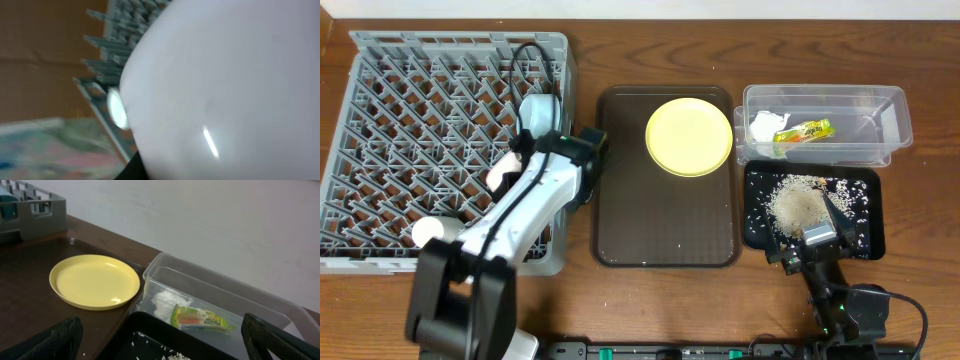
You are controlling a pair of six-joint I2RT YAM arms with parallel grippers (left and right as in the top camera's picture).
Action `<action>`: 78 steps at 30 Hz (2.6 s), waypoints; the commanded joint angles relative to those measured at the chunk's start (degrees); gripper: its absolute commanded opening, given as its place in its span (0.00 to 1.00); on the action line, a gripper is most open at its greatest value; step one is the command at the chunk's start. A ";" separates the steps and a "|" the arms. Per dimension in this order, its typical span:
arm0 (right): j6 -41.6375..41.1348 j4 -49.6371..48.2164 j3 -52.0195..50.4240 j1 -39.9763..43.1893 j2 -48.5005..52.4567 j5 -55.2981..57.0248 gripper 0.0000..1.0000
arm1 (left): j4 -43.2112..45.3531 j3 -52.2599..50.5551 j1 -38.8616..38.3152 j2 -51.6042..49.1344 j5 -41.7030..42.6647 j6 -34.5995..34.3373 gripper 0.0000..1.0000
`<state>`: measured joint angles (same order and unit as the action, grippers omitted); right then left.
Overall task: Sort waste into correct bins and load items into the dishwasher
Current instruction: 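Reach the left gripper to the yellow plate edge and grasp it, then lift the yellow plate and stand it in the rack's left side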
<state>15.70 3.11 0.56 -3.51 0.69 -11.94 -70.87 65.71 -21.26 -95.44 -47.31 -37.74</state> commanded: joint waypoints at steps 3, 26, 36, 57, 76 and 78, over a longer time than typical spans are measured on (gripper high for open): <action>0.63 -0.07 -0.26 1.03 -0.37 -0.11 0.99 | 1.42 2.62 0.28 10.36 23.32 -0.50 0.45; 0.63 -0.07 -0.26 1.03 -0.37 -0.11 0.99 | 45.79 2.12 -6.80 -1.81 61.26 10.23 0.55; 0.63 -0.07 -0.26 1.03 -0.37 -0.11 0.99 | 57.64 2.12 -6.73 -14.36 65.88 -0.57 0.54; 0.63 -0.07 -0.26 1.03 -0.37 -0.11 0.99 | 62.42 2.14 1.22 -21.16 84.96 0.96 0.08; 0.63 -0.07 -0.26 1.03 -0.37 -0.11 0.99 | 56.78 2.21 35.93 7.80 112.02 11.19 0.08; 0.63 -0.07 -0.26 1.03 -0.37 -0.11 0.99 | 53.72 2.21 41.62 10.21 110.92 12.26 0.08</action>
<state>15.70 3.11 0.56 -3.51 0.69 -11.94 -14.90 67.83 13.98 -88.18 61.45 -28.29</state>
